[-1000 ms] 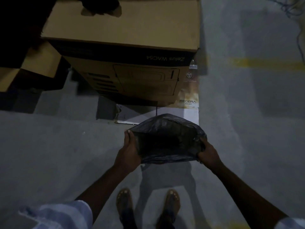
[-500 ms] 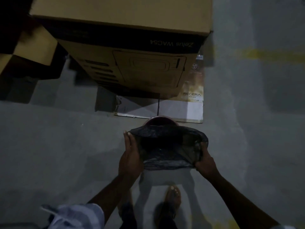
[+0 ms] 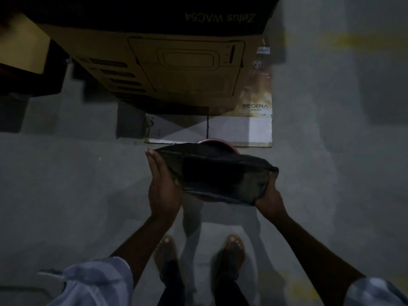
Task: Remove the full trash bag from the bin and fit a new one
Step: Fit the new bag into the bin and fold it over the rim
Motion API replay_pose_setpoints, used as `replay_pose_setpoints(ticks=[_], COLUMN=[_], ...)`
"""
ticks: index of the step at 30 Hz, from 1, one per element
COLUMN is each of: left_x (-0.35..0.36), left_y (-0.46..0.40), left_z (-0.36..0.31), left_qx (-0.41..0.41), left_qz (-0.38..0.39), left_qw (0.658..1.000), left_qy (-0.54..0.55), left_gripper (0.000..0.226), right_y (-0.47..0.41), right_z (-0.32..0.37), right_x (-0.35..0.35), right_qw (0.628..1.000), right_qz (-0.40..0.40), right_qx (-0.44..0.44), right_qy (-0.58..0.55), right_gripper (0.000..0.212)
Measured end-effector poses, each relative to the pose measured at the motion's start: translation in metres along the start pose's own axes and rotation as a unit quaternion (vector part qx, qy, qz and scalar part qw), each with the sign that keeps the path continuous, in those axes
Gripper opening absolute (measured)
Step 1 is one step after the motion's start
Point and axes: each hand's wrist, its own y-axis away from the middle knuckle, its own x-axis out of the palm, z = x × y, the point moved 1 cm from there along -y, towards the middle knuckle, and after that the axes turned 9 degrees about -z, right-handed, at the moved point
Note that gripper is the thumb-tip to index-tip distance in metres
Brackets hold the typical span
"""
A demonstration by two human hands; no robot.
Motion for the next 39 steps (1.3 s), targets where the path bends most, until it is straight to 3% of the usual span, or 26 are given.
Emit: replay_pose_setpoints(ticks=[6, 13, 18, 21, 23, 25, 28, 31, 33, 35, 39], left_x=[0.032, 0.062, 0.079, 0.085, 0.086, 0.081, 0.085, 0.107, 0.121, 0.126, 0.126], left_y=[0.027, 0.045, 0.038, 0.029, 0.027, 0.025, 0.022, 0.016, 0.008, -0.001, -0.020], left_z=[0.041, 0.073, 0.089, 0.088, 0.081, 0.066, 0.048, 0.046, 0.049, 0.048, 0.035], left_qx=[-0.009, -0.065, -0.073, -0.116, -0.095, -0.075, -0.034, 0.034, 0.028, 0.014, 0.049], left_qz=[0.079, 0.124, 0.141, 0.132, 0.077, 0.035, 0.048, 0.106, 0.132, 0.150, 0.174], left_qw=[0.996, 0.989, 0.987, 0.984, 0.984, 0.974, 0.970, 0.967, 0.980, 0.984, 0.979], left_qy=[-0.040, -0.039, 0.002, -0.043, -0.133, -0.210, -0.235, -0.228, -0.148, -0.099, -0.092], left_gripper=[0.119, 0.115, 0.113, 0.102, 0.084, 0.065, 0.040, 0.018, 0.026, 0.047, 0.070], right_y=[0.006, -0.003, -0.008, -0.019, -0.018, -0.013, -0.006, -0.011, -0.018, -0.029, -0.051], right_z=[-0.023, -0.063, -0.059, -0.052, -0.040, -0.027, -0.018, -0.025, -0.024, -0.015, 0.003], right_x=[0.015, 0.055, 0.075, 0.075, 0.067, 0.057, 0.053, 0.074, 0.086, 0.089, 0.090], right_qw=[0.996, 0.991, 0.988, 0.974, 0.959, 0.953, 0.959, 0.970, 0.989, 0.994, 0.923], right_qz=[0.054, 0.070, 0.070, 0.081, 0.056, -0.014, -0.077, 0.016, 0.054, 0.040, -0.024], right_qx=[0.040, 0.027, 0.043, 0.079, 0.072, 0.011, -0.059, -0.052, 0.017, 0.097, 0.250], right_qy=[0.051, 0.114, 0.135, 0.195, 0.268, 0.301, 0.265, 0.237, 0.137, -0.027, -0.292], right_gripper=[0.115, 0.137, 0.123, 0.111, 0.087, 0.056, 0.044, 0.043, 0.043, 0.042, 0.036])
